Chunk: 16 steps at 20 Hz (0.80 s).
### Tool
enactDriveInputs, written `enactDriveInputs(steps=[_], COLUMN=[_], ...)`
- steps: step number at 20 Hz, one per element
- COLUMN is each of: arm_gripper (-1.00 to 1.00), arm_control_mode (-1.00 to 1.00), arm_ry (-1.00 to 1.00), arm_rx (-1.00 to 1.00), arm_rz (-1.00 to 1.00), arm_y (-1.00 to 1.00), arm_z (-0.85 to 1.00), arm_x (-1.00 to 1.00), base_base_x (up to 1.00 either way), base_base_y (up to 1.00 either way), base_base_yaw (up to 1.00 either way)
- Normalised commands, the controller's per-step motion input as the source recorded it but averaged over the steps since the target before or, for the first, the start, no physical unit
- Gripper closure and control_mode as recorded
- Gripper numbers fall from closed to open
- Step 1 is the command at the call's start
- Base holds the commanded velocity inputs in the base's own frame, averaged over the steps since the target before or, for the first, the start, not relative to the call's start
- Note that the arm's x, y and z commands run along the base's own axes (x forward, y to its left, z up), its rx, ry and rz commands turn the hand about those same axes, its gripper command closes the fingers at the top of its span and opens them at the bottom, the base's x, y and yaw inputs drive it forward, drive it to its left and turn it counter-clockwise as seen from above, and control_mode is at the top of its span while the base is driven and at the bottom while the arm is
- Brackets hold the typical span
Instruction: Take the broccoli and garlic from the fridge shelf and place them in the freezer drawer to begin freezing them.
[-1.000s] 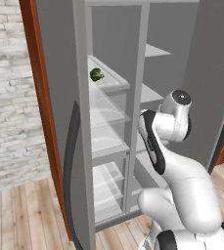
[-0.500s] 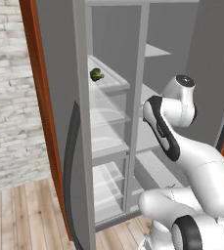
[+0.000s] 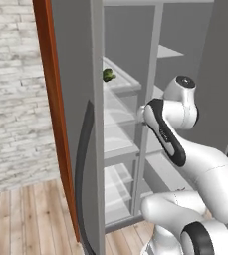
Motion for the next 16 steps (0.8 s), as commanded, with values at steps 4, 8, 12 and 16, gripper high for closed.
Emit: enactDriveInputs(steps=[4,8,12,16], arm_gripper=[-1.00,-1.00,-1.00,-1.00], arm_control_mode=[1.00,1.00,1.00,-1.00], arm_ry=[0.00,0.00,0.00,-0.20], arm_rx=[0.00,0.00,0.00,-0.03], arm_rz=[0.00,0.00,0.00,-0.01], arm_y=[0.00,0.00,0.00,0.30], arm_z=[0.00,0.00,0.00,0.90], arm_x=[0.00,0.00,0.00,0.19], base_base_x=[0.35,0.54,0.25,0.00], base_base_y=[0.10,0.24,0.33,0.00], base_base_yaw=[0.12,0.06,0.01,0.00])
